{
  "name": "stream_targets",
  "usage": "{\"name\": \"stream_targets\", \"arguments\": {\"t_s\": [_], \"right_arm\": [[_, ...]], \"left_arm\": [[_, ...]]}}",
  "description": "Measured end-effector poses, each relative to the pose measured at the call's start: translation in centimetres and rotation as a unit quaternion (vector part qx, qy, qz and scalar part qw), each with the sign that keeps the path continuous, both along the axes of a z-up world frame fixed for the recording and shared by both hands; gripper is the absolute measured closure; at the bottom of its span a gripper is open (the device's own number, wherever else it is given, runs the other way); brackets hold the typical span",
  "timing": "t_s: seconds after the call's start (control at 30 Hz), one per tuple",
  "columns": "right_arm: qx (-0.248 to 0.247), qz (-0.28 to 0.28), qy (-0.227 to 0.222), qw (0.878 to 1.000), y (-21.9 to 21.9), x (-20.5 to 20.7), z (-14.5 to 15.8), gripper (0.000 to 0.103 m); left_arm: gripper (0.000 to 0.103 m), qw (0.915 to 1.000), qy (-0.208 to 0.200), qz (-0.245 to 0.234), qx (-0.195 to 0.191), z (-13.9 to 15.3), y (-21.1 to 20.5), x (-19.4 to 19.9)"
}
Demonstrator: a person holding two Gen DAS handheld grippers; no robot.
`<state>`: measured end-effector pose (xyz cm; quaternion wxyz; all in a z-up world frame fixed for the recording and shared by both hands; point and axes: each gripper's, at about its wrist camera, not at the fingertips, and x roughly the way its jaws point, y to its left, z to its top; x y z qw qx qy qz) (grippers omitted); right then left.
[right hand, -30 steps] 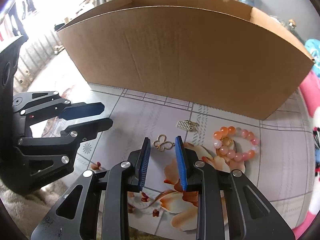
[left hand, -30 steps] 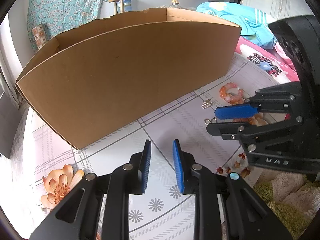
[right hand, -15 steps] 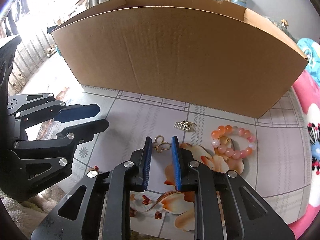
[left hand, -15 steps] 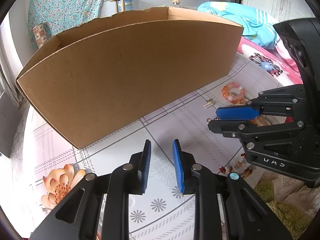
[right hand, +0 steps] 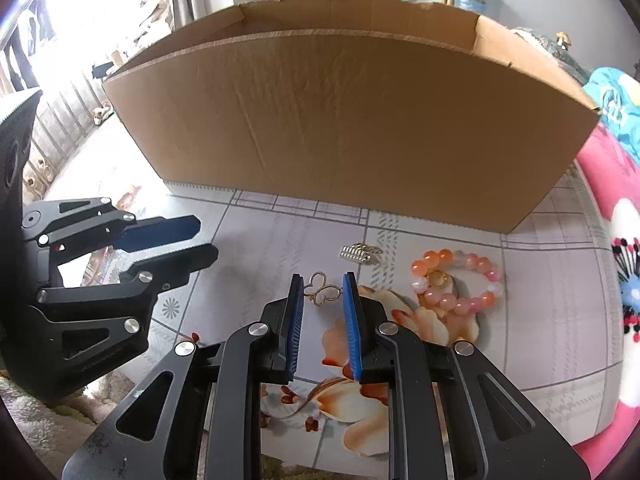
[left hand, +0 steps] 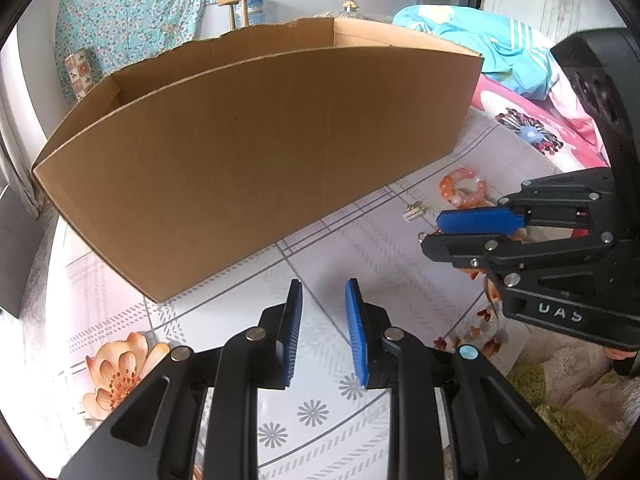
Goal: Organize jewelry
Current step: 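Lift the pendant with the right gripper and carry it over the box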
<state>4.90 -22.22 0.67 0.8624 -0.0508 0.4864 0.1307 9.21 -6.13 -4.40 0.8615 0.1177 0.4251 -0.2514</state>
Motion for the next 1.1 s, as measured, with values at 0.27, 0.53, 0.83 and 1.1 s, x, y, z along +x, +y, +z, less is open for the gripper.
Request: {"name": "stream_targets", "arguments": {"t_s": [0.27,0.53,0.83,1.1], "right_arm": [[-0.010,-0.038,-0.037,0.999,-2.5,-1.2,2.5,0.085],[-0.002,-0.068,-0.050,0.996,-5.1,-1.8,3.1,0.085],[0.018,-0.085,-0.052,0.995,-6.2,-1.9,2.3,0.085],[0.030,-0.087,-0.057,0.994,-6.8,-1.5,2.3,0.085]], "left_arm": [[0.082,0.9991,-0.012,-0.034,-0.021,0.7,-2.6,0.6],[0.082,0.9938,-0.022,-0.108,0.014,0.2,-7.0,2.0],[0.082,0.9913,-0.004,-0.127,0.036,-0.7,-8.2,3.1],[0.102,0.9884,-0.009,-0.141,0.056,-0.7,-9.0,2.2]]}}
